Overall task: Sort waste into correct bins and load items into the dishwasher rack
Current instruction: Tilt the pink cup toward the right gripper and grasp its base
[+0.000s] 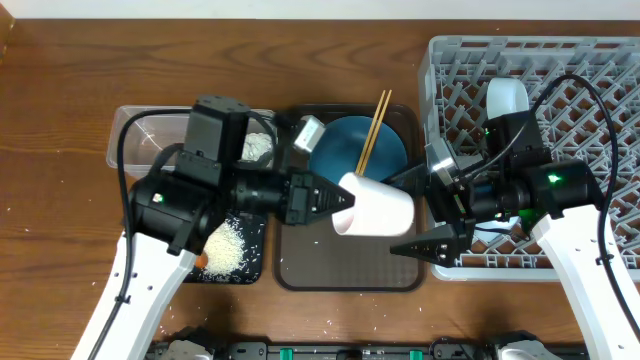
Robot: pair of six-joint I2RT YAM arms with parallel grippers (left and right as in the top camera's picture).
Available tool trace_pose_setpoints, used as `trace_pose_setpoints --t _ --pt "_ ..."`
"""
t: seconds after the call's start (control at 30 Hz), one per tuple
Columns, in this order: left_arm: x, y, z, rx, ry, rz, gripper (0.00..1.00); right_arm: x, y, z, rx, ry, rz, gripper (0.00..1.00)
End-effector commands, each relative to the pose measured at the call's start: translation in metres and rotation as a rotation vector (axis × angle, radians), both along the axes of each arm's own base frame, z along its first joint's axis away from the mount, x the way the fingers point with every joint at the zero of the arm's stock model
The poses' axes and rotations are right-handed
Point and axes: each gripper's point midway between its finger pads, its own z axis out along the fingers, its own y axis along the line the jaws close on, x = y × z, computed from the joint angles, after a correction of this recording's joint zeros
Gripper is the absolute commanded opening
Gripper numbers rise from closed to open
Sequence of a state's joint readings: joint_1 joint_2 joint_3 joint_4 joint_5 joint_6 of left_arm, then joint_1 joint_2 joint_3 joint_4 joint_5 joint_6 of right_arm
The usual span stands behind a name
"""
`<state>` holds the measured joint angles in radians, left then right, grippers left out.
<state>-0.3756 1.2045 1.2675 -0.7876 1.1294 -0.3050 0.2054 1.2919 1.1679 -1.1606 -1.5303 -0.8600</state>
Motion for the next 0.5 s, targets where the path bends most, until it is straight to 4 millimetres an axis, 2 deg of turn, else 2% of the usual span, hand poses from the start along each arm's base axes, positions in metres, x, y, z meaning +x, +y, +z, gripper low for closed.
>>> trace_pose_setpoints --t 0.0,0.1,0.3,0.47 --pt "-0.004 -0.0061 -0.0012 -0.005 -0.029 -0.035 0.06 -0.0044 0.0004 0.0095 0.034 -0.029 0.014 0.98" --pt "-0.0052 -0.0069 -0.0013 -0.005 -0.028 -0.039 0.06 -0.0043 0.0004 0.0095 0.033 -0.024 0.014 0.96" --pt "-0.0062 -0.0065 -0.0023 -0.001 -0.019 -0.039 0.06 -0.0017 0.0005 0.0103 0.04 -0.055 0.013 0.75" --pt "-0.0068 -0.0062 -0.0031 0.001 -0.014 -0.039 0.07 -0.0009 0.0007 0.0107 0.042 -0.066 0.013 0.68"
